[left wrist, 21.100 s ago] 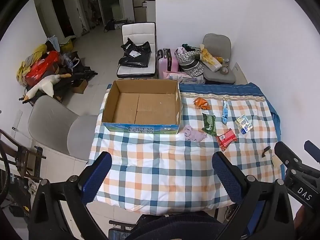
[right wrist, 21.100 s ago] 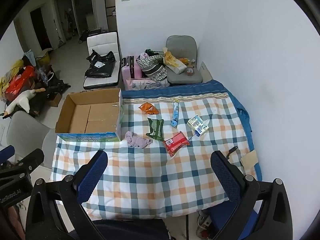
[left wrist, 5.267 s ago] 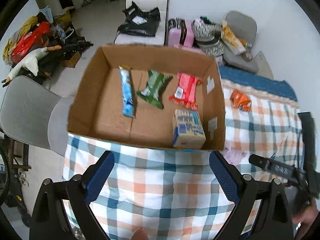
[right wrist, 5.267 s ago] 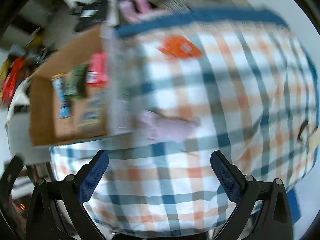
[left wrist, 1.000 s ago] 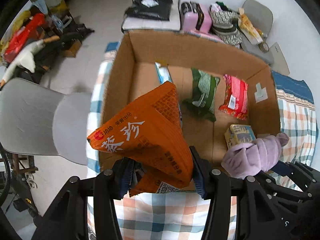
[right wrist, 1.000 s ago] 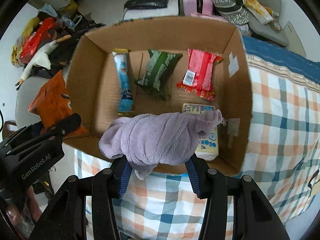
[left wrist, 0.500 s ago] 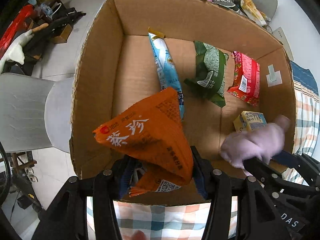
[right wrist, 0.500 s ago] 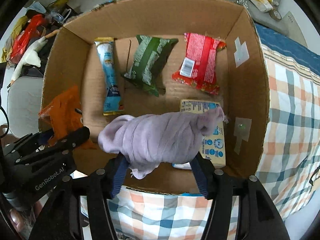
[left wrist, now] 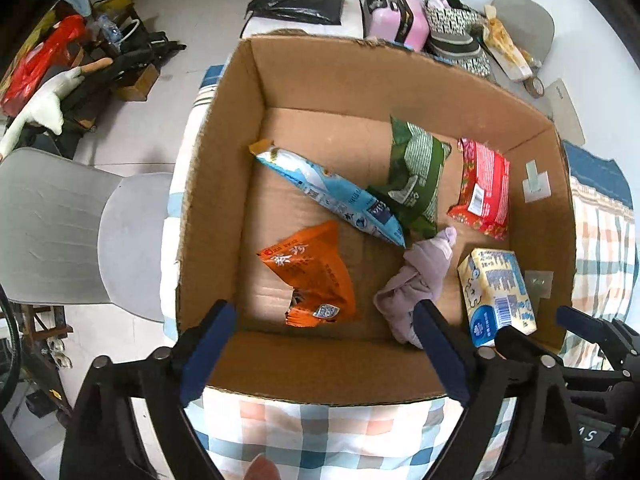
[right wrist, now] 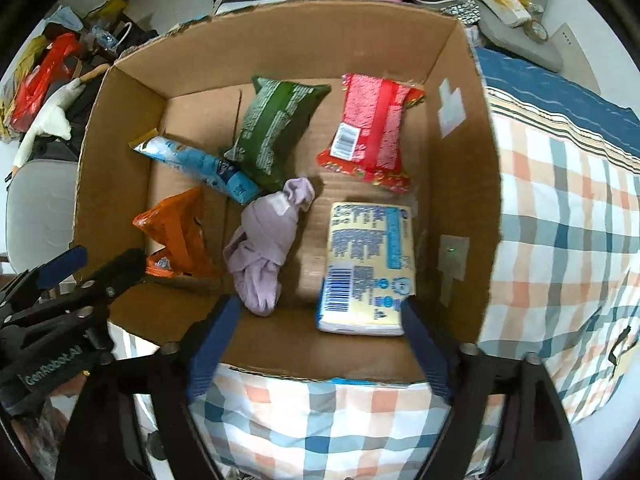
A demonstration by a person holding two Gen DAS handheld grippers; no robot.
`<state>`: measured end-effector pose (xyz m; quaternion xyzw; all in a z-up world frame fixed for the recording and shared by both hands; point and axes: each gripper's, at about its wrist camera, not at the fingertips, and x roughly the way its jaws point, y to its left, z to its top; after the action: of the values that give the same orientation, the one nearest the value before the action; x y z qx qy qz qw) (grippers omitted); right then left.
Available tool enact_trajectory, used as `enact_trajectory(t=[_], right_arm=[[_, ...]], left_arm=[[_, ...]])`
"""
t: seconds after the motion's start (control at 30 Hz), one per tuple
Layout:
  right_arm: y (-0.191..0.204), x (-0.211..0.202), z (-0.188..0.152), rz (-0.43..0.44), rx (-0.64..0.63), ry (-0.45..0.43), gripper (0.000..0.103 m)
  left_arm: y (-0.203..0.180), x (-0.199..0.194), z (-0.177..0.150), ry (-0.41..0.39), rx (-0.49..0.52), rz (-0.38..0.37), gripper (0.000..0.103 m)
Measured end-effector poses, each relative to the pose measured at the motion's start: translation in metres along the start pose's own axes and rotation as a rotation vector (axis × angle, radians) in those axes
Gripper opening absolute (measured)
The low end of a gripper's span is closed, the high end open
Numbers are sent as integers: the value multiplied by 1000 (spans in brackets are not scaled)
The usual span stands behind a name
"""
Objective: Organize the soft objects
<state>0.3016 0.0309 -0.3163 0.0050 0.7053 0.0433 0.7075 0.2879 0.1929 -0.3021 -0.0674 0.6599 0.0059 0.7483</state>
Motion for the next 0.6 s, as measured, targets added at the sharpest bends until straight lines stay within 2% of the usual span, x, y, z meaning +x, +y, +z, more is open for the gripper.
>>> enact_trajectory(t=[0.27,0.6], right_arm=[[-13,-8,-7,-79,-1,-17,100],[-16,-31,-25,-88,-1,-71,102]], left_arm=[[-4,-11,-6,-44,-8,34,93],[-13,-48,-26,-129,-14,55,93]])
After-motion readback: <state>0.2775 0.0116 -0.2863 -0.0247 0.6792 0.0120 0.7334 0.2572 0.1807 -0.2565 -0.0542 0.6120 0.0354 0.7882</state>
